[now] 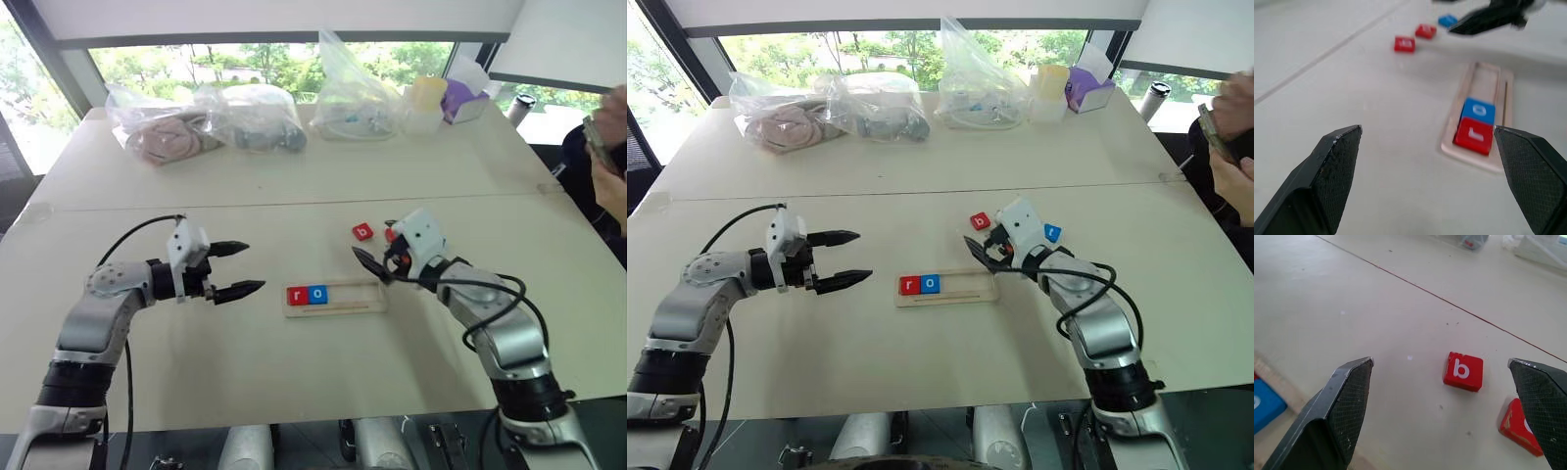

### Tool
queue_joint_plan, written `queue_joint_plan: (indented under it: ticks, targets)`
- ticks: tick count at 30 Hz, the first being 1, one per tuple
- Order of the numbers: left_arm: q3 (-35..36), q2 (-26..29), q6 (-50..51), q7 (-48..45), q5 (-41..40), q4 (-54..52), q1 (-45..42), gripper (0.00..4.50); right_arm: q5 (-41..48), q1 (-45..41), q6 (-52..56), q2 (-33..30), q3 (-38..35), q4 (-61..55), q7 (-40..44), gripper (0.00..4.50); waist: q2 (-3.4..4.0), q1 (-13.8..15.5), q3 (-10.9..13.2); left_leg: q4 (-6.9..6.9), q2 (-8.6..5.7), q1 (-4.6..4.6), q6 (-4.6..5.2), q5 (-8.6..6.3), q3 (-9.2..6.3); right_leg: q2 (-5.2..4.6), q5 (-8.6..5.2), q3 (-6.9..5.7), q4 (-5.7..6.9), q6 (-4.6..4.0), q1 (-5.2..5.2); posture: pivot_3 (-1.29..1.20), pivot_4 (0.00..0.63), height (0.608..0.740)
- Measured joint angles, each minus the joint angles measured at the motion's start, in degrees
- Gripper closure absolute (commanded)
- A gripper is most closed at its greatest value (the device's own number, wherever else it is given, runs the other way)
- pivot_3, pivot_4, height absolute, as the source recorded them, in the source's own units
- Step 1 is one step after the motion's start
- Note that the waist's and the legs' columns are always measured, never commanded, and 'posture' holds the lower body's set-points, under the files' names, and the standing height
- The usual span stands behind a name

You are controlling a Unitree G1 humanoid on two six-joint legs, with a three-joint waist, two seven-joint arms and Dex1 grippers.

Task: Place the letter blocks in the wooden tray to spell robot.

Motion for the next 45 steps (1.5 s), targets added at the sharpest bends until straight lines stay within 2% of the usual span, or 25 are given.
queue_joint_plan:
  ticks: [7, 11, 20, 31, 34, 38, 39, 45]
  targets:
    - [2.1, -1.7, 11.1, 7.1, -8.2, -9.4, 0.2, 0.03, 0.2, -9.0, 9.8, 6.6, 0.2, 6.7, -4.5, 0.00, 0.00, 0.3, 0.0, 0.05, 0.01, 0.05, 0.00, 0.00, -0.05, 0.06, 0.02, 0.00, 0.05, -0.04, 0.05, 0.00, 0.150, 0.740]
    - [3.1, -2.9, 15.7, 11.1, -12.1, -13.1, -0.1, 0.03, -1.8, -11.9, 11.7, 8.8, 1.9, 12.1, -7.6, 0.00, 0.00, 0.3, 0.0, 0.06, 0.00, 0.03, 0.00, 0.00, -0.06, 0.06, 0.01, 0.00, 0.04, -0.01, 0.07, 0.00, 0.150, 0.740]
    - [3.0, -3.5, 16.9, 14.3, -12.6, -16.9, 1.6, 0.03, -5.2, -12.8, 8.9, 8.7, 2.3, 17.8, -10.4, 0.00, 0.00, 0.2, 0.0, 0.07, 0.00, 0.04, 0.00, 0.01, -0.07, 0.11, 0.02, 0.01, 0.06, -0.02, 0.06, 0.00, 0.150, 0.740]
    - [1.0, -3.6, 16.7, 15.5, -12.3, -17.0, 2.0, 0.03, -2.6, -16.1, 11.2, 11.7, -1.9, 24.0, -10.7, 0.00, 0.00, 0.2, 0.0, 0.07, 0.01, 0.05, 0.00, 0.01, -0.09, 0.13, 0.03, 0.02, 0.07, -0.02, 0.08, 0.00, 0.150, 0.740]
    - [1.0, -3.6, 16.6, 15.7, -11.9, -17.0, 1.9, 0.00, -2.4, -16.8, 11.7, 11.8, -2.6, 25.0, -11.2, 0.94, 0.00, 0.2, 0.0, 0.09, 0.01, 0.05, 0.00, 0.01, -0.09, 0.13, 0.03, 0.02, 0.07, -0.02, 0.09, 0.00, 0.150, 0.740]
    - [0.8, -3.7, 16.6, 16.0, -11.1, -16.8, 1.4, 0.00, -2.6, -16.8, 12.1, 11.4, -3.1, 25.0, -11.6, 3.02, 0.00, 0.2, 0.0, 0.10, 0.01, 0.05, 0.00, 0.01, -0.09, 0.13, 0.03, 0.02, 0.07, -0.02, 0.10, 0.00, 0.150, 0.740]
    - [0.6, -3.8, 16.5, 16.1, -11.0, -16.7, 1.1, 0.00, -2.7, -16.7, 12.2, 11.1, -2.8, 24.7, -11.4, 3.35, 0.00, 0.2, 0.0, 0.10, 0.01, 0.05, 0.00, 0.01, -0.09, 0.14, 0.03, 0.02, 0.07, -0.02, 0.10, 0.00, 0.150, 0.740]
    - [-1.2, -4.6, 15.5, 15.8, -10.6, -16.6, 0.8, 0.00, -4.6, -11.1, 14.7, 5.7, 0.2, 14.3, -10.5, 3.35, 0.01, 0.5, 0.0, 0.09, 0.00, 0.00, 0.00, 0.01, -0.10, 0.12, 0.01, 0.02, 0.04, 0.00, 0.09, 0.00, 0.150, 0.740]
